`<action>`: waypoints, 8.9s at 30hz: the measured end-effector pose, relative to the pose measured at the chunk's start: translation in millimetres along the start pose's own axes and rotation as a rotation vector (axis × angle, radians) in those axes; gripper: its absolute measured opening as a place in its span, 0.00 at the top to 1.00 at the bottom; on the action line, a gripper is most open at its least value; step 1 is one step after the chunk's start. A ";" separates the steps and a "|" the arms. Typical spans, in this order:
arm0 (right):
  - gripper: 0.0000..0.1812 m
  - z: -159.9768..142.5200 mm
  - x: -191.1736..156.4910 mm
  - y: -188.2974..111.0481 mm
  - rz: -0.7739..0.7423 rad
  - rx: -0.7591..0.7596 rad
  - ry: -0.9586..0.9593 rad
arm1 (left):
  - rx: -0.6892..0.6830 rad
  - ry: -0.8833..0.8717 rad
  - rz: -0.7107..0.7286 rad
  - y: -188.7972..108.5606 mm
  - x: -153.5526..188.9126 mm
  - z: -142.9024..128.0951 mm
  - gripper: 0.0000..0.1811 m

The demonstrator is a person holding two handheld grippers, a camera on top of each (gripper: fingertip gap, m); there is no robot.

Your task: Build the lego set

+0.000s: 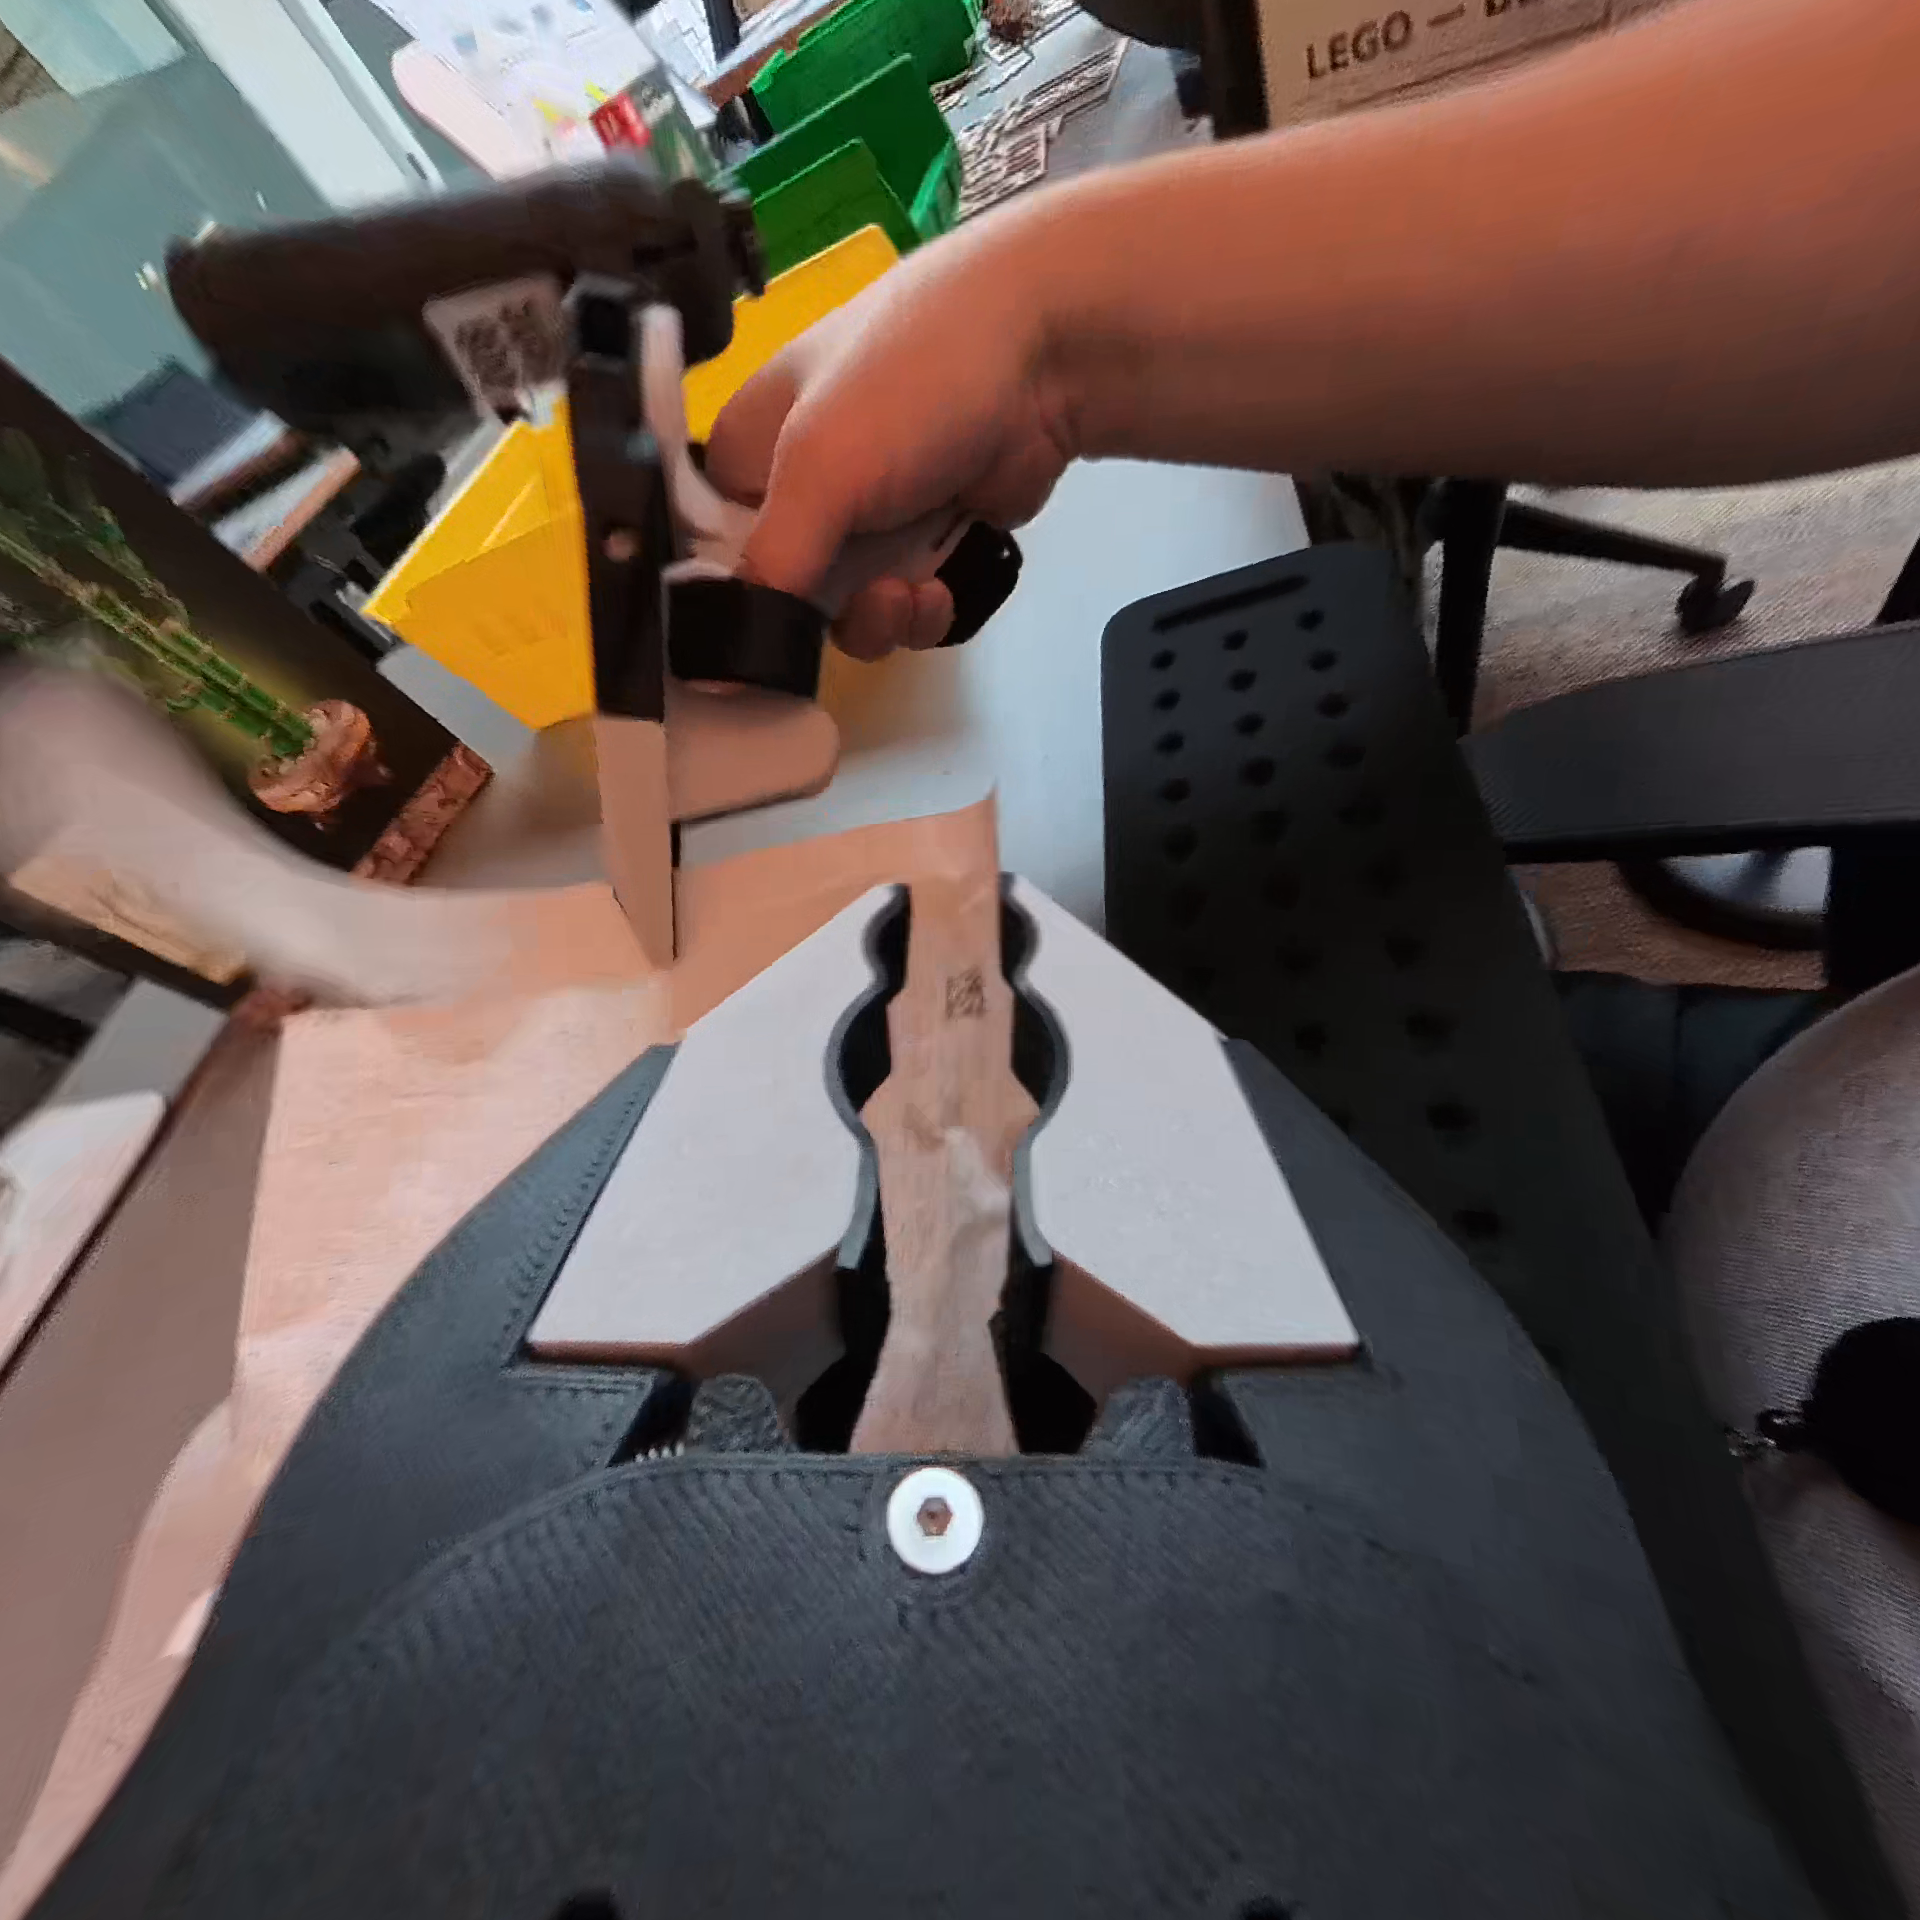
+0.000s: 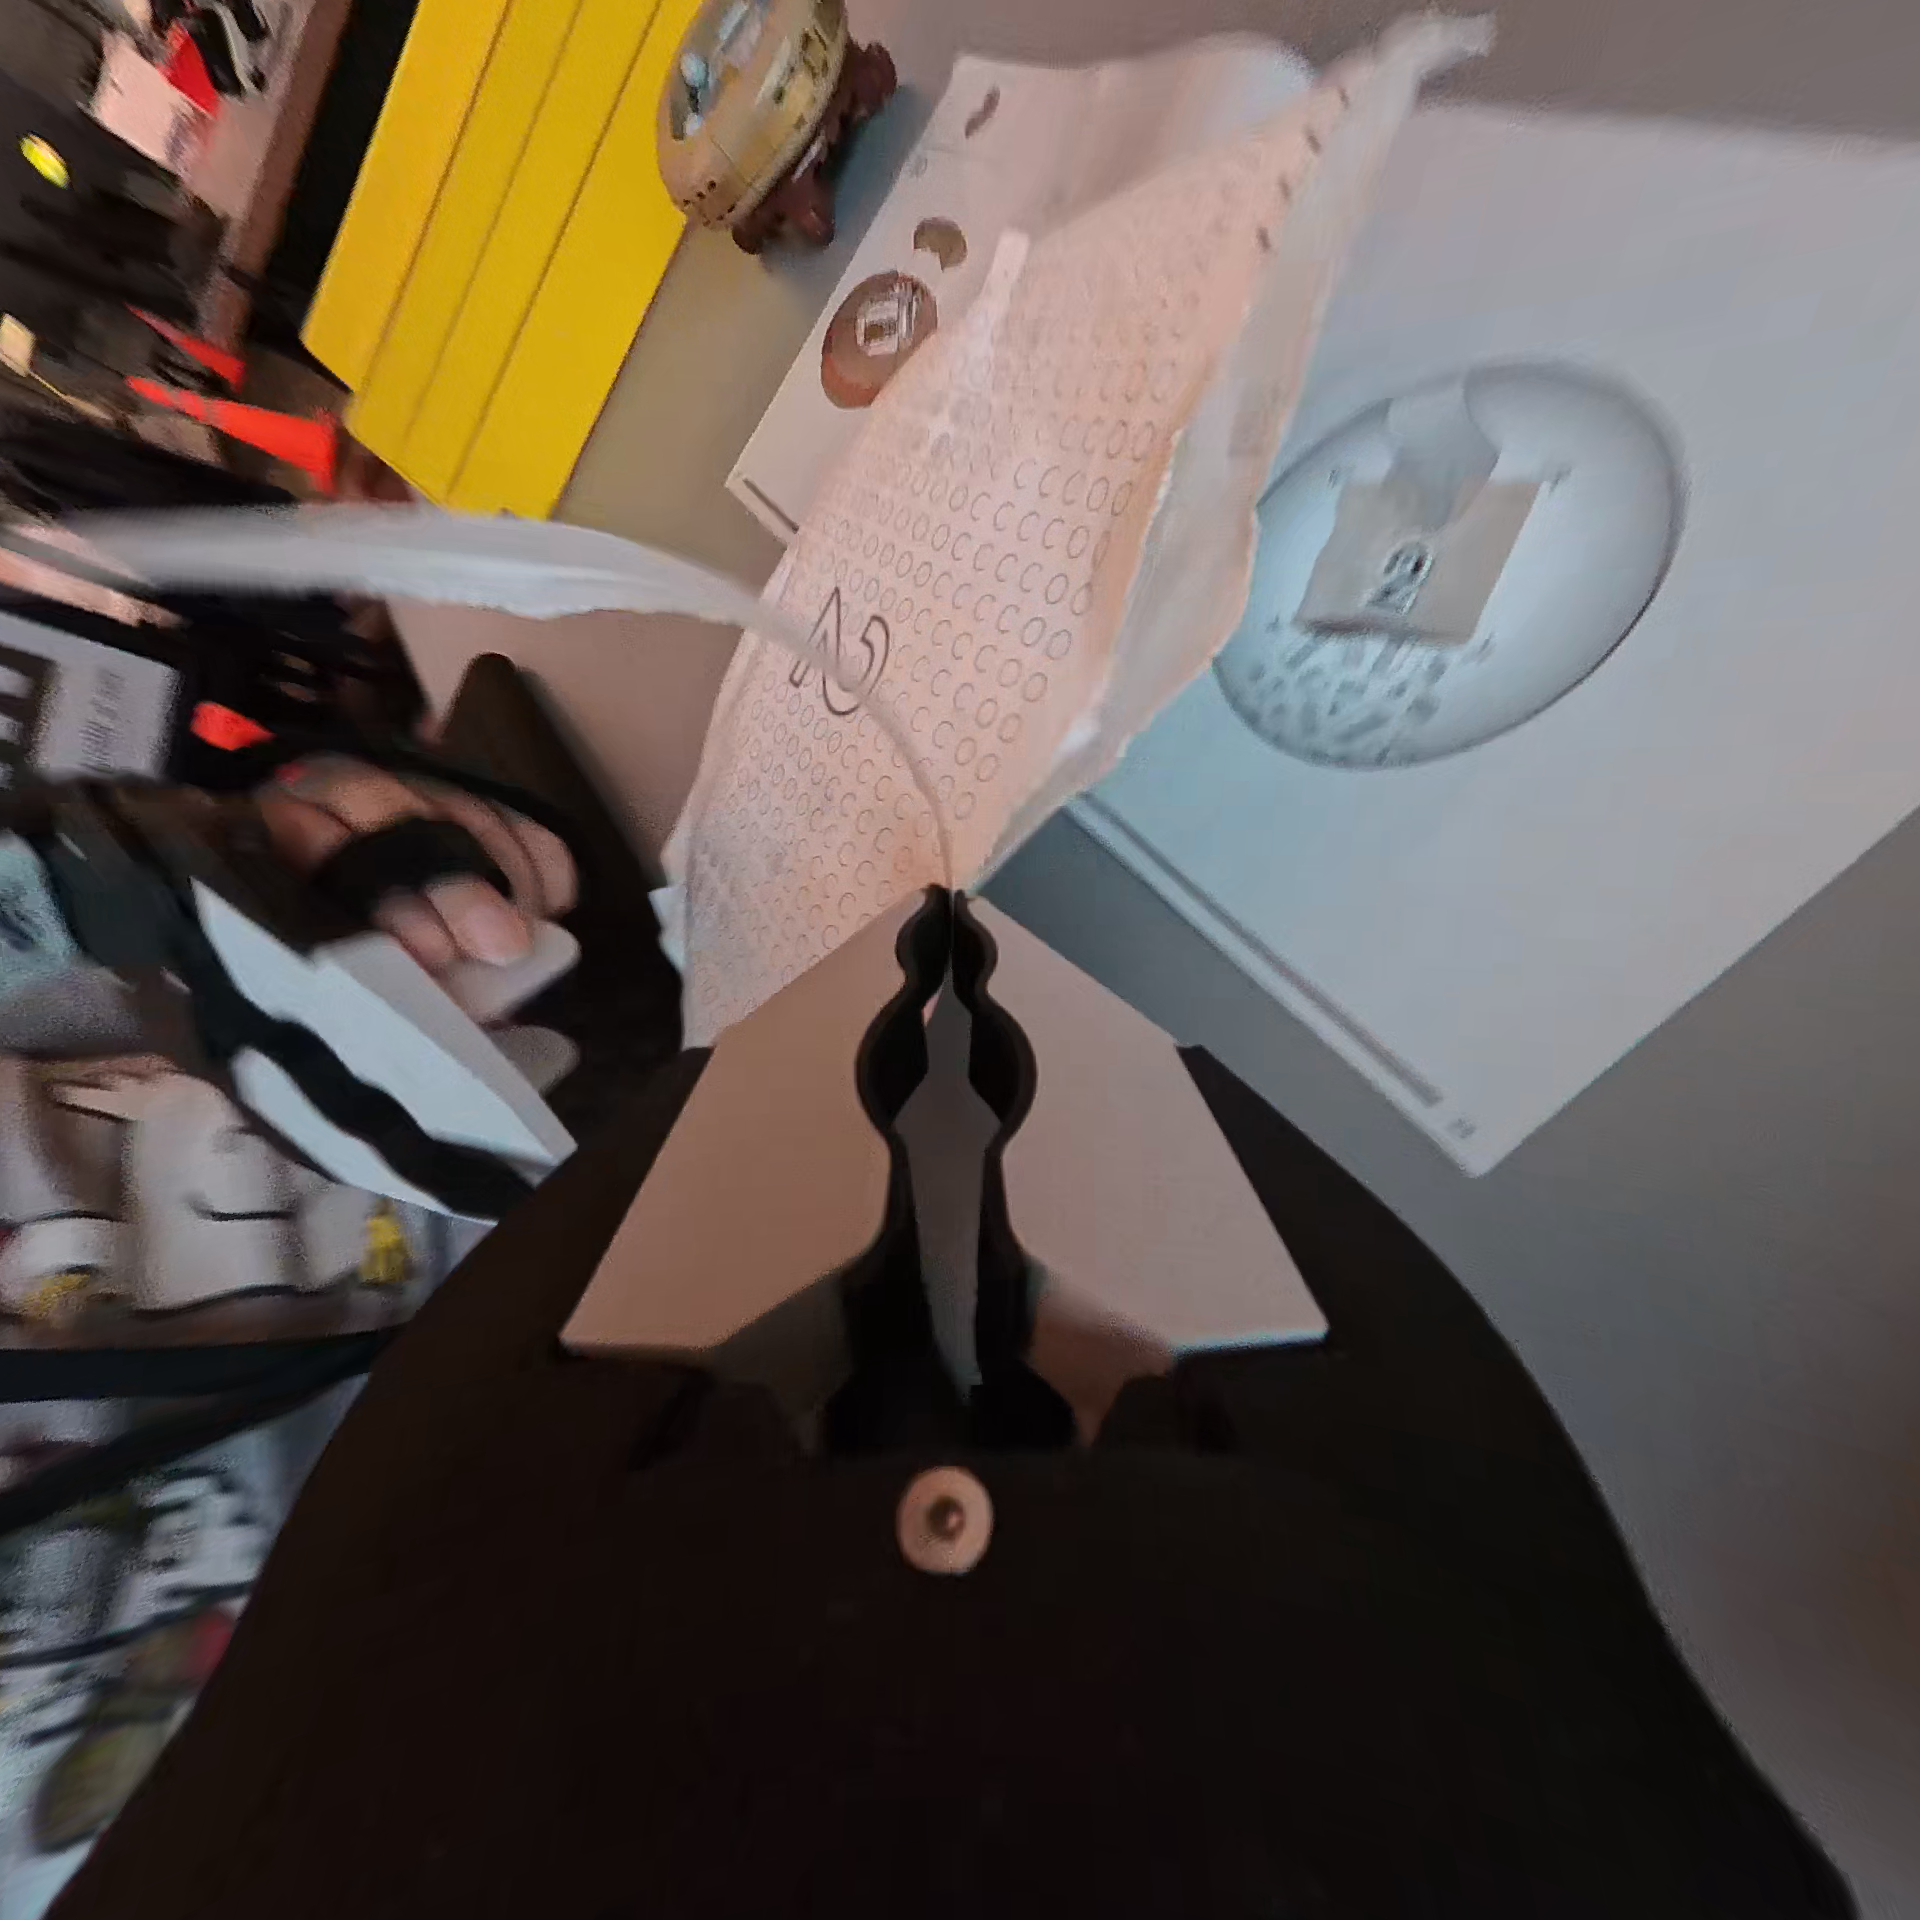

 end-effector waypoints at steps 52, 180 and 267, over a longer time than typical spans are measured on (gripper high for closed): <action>1.00 0.9 -20.9 -32.4 0.078 0.487 -0.975 | -0.706 0.146 -1.422 106.1 -145.8 10.5 1.00; 1.00 -51.9 -80.3 -36.1 -0.198 0.738 -0.952 | -0.613 -0.027 -1.617 82.8 -147.1 5.5 1.00; 1.00 -64.6 -88.3 -38.6 -0.246 0.885 -0.791 | -0.559 -0.129 -1.703 77.4 -148.5 -2.1 1.00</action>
Point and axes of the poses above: each gripper's, where its closed fingertips meet, y out along the fingers, z out of its top, x = y × z across the jaws, the point moved 7 cm from there along -y, back along the fingers, and after that the axes turned 1 degree about x, right-handed, at the moved point
